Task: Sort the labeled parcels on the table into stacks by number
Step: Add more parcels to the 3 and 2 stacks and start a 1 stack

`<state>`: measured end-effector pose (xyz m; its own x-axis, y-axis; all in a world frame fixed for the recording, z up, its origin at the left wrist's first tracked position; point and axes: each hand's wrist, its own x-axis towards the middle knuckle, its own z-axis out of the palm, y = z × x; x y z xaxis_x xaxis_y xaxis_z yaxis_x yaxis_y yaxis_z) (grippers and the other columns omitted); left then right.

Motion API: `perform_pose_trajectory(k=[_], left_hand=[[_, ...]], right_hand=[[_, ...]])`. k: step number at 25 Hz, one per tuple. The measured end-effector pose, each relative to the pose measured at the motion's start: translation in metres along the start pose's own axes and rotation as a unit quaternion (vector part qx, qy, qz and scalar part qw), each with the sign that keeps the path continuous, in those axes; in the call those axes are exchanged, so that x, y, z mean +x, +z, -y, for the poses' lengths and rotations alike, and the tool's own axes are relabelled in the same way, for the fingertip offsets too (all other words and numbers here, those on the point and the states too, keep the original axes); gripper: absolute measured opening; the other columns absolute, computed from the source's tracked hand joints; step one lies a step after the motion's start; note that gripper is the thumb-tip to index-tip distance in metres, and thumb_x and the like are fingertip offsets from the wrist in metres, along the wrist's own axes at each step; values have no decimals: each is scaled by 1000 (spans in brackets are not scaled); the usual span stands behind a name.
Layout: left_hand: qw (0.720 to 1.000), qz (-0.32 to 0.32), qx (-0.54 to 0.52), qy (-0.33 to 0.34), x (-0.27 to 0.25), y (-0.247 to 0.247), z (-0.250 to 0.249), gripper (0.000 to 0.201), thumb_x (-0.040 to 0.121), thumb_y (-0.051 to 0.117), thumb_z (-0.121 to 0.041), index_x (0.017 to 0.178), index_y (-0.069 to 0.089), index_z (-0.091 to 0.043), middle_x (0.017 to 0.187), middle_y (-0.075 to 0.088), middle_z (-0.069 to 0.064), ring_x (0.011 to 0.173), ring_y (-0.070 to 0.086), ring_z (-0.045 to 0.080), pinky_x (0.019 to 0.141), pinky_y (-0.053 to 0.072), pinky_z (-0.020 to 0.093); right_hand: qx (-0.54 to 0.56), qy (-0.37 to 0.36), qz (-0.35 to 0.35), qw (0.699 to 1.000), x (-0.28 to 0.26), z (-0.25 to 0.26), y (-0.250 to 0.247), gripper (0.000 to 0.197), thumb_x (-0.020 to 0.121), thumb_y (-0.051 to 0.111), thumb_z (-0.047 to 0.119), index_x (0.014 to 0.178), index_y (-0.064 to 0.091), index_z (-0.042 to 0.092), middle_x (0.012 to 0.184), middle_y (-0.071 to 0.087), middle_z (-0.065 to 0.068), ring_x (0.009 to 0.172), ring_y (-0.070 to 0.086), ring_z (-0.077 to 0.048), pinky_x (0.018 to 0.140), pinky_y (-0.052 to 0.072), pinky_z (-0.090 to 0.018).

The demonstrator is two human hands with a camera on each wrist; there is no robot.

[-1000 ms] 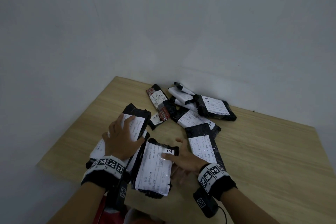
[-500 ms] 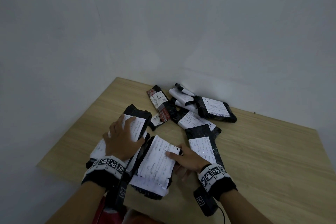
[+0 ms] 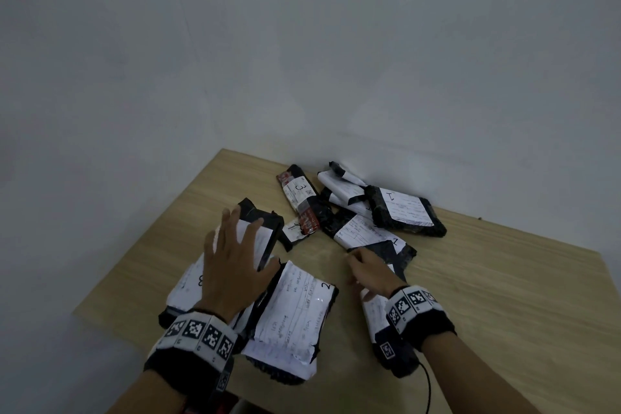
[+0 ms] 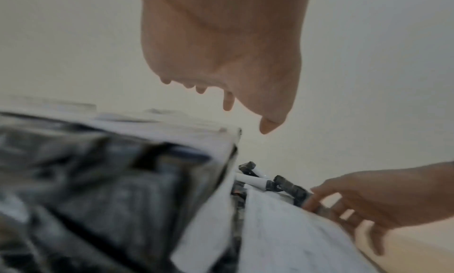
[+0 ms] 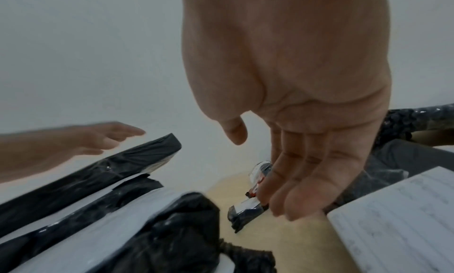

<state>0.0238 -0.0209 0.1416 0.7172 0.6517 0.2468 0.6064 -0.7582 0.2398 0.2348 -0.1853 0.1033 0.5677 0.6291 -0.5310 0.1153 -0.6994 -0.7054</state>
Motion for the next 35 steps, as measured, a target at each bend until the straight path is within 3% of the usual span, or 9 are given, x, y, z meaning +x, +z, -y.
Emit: perform_pose_trajectory(k=[2,4,6,9,12,17,21,26,35], left_hand=[[993,-28,-99,56,-16,-7,-23,42,85,55,-43,122,48,-24,144,39,1,138,34,18,109,34,36],[971,58,-210,100,-35,-8,-47,18,88,53,-35,103,55,-25,109,53,-11,103,51,3,91,41,20],[951,144,-230,146,-52,9,-57,23,88,45,-36,87,60,-20,89,56,-11,86,52,3,84,47,23],[950,176,-202,160,-64,35,-41,30,87,40,-34,76,62,-17,84,65,-1,85,57,8,90,51,35],[946,180,-226,149,-73,30,-31,29,87,42,-34,75,63,-17,86,69,1,85,55,3,100,46,30],[947,183,-236,114,-84,14,-37,32,90,43,-26,84,67,-6,91,69,7,91,59,12,98,46,31],[941,186,-267,95,-89,11,-30,27,90,48,-23,84,67,-5,89,67,8,91,60,15,98,45,30],[938,192,-280,69,-77,7,-26,27,90,51,-21,77,64,-1,81,66,12,78,56,13,76,44,21],[911,288,-294,35,-66,20,-41,22,90,58,-30,79,61,-11,79,55,-6,82,55,9,82,48,27]], right_hand=[[-34,-7,-24,999,7,1,-8,21,97,46,33,112,52,20,99,63,-6,88,66,-23,63,60,-37],[-75,-28,-35,996,22,8,-12,23,94,49,28,115,52,19,111,61,-8,93,64,-25,72,60,-39],[-107,-59,-53,991,39,19,-15,34,93,52,24,126,51,16,121,58,-10,100,59,-25,81,53,-35],[-58,-116,-52,990,55,39,-9,46,94,56,24,137,43,18,120,52,-6,100,55,-23,81,48,-33],[6,-157,-53,986,65,50,1,54,93,62,22,142,41,22,134,51,-8,112,53,-21,75,49,-24],[65,-125,-63,988,79,65,10,62,89,67,31,146,43,28,151,42,-4,137,41,-25,114,34,-41],[105,-84,-62,989,86,72,22,55,88,67,30,141,51,25,142,51,-5,128,50,-25,109,41,-38],[152,-95,-158,971,93,82,17,28,87,68,28,112,72,16,121,67,-4,110,61,-22,98,50,-36],[212,-164,-355,895,61,76,-31,22,84,64,6,104,67,14,100,67,-7,86,62,-15,72,53,-21]])
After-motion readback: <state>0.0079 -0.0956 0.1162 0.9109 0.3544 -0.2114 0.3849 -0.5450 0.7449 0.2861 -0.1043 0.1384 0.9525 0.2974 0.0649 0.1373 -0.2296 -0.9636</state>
